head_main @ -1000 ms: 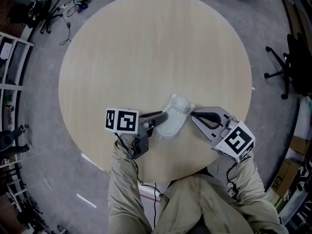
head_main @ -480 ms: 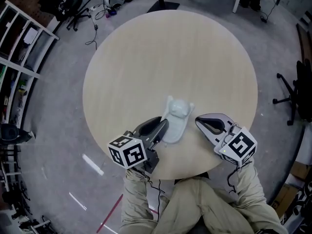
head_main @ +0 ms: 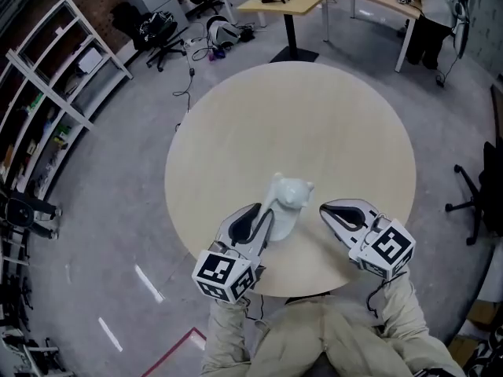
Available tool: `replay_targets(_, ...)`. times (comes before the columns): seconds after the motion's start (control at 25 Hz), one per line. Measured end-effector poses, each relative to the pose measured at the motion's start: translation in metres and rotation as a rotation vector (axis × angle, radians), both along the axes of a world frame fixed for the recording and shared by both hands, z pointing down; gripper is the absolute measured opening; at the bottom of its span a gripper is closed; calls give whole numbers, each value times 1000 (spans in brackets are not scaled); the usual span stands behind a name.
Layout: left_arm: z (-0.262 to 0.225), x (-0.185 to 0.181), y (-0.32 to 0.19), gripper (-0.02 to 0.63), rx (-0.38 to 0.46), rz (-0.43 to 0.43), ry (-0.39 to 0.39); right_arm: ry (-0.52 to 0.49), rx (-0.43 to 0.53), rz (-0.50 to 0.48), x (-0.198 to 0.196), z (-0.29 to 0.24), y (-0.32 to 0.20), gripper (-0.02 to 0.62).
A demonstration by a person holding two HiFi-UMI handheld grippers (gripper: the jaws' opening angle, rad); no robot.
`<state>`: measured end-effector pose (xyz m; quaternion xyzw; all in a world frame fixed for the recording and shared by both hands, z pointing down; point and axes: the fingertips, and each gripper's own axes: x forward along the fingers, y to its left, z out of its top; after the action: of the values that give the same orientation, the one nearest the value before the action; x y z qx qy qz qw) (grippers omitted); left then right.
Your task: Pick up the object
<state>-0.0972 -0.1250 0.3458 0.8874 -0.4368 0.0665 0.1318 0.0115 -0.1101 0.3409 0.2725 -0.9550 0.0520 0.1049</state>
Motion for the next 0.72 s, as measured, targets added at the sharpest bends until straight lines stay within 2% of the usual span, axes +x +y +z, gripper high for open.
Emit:
replay_targets(0.24, -15, -2, 14, 107, 130, -42, -89, 18, 16, -22, -3, -12, 6, 2)
replay_targets(0.48, -25, 0, 20, 107, 191, -44, -146, 13, 37, -55, -8, -18, 5, 2)
replay_targets(0.72, -26, 6, 21, 106, 214, -56, -154, -7, 52, -73, -1, -17, 1, 2)
